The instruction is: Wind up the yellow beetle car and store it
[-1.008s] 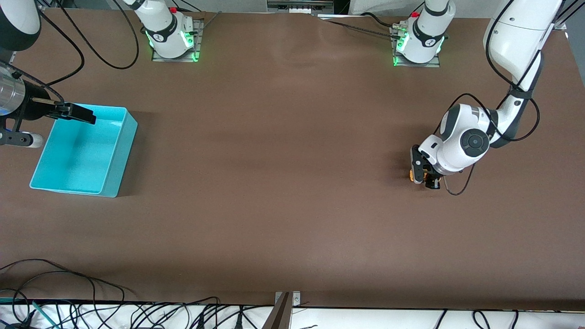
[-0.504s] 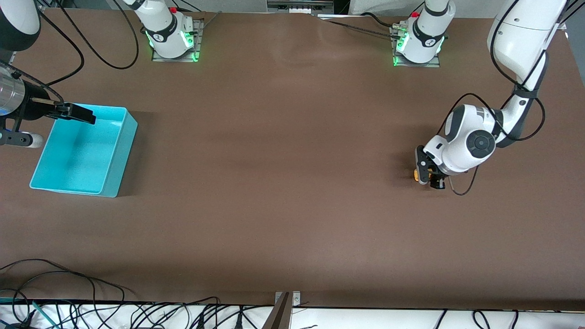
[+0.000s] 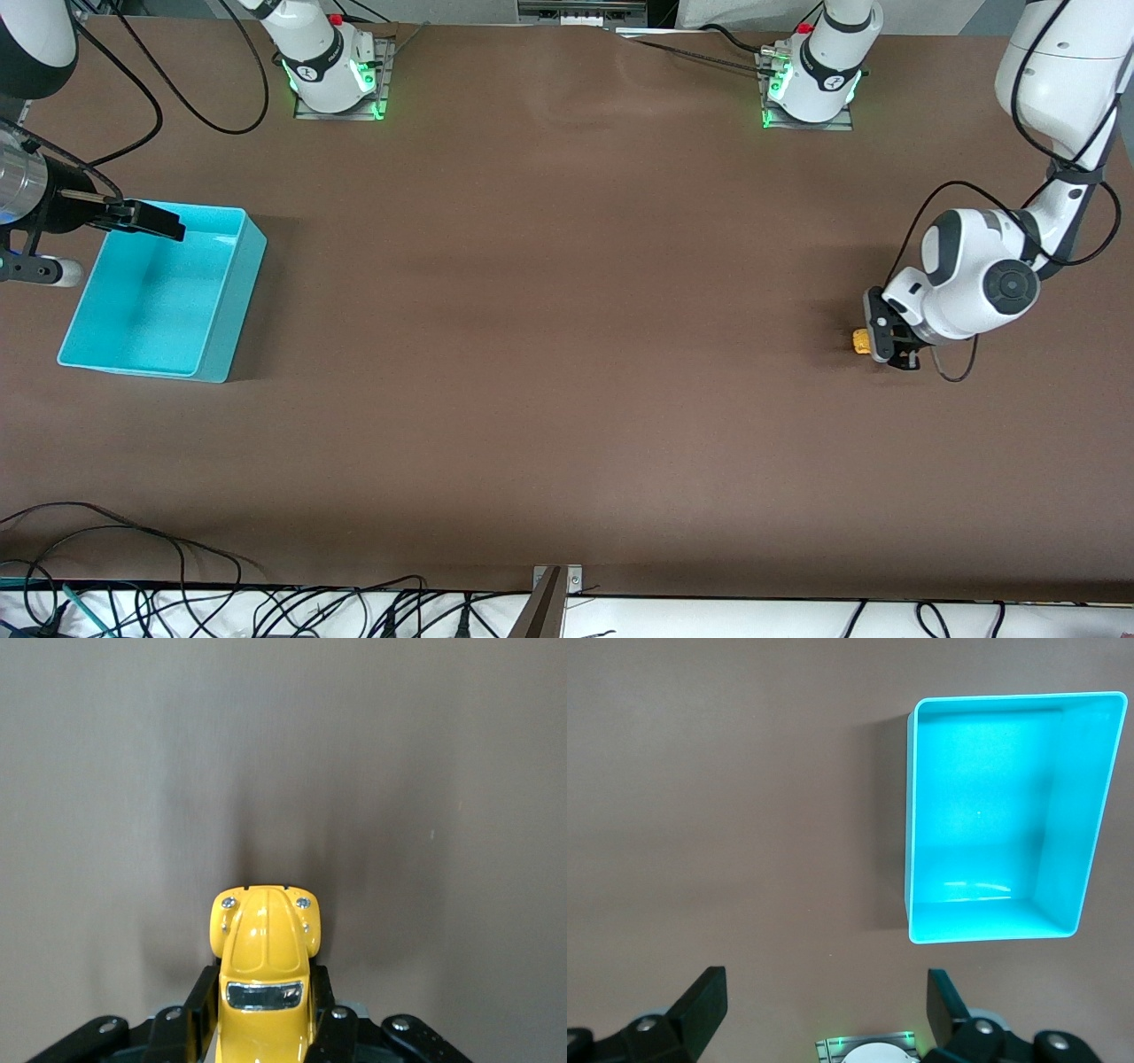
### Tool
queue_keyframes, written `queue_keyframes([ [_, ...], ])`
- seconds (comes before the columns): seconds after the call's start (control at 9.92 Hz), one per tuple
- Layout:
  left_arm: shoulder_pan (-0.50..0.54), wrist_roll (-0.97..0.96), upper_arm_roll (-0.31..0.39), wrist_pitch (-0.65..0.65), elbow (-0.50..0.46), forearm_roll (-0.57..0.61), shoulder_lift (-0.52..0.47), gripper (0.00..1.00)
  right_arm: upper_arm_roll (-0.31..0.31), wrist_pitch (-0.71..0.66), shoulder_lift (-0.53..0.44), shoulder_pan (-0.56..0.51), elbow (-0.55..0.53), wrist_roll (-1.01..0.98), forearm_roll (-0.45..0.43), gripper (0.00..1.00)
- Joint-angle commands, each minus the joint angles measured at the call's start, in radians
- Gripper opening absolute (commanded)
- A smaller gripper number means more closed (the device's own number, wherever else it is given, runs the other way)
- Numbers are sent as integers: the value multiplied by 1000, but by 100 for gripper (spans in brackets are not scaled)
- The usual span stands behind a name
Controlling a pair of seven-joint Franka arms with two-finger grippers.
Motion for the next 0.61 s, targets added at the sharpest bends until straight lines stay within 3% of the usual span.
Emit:
queue_keyframes([
  [0.0,61,66,-7,7,56,35,75,18,4,3,-10,-9,10,-10,1,100],
  [0.5,118,189,-5,7,84,35,93,18,7,31,-10,-4,10,8,-10,100],
])
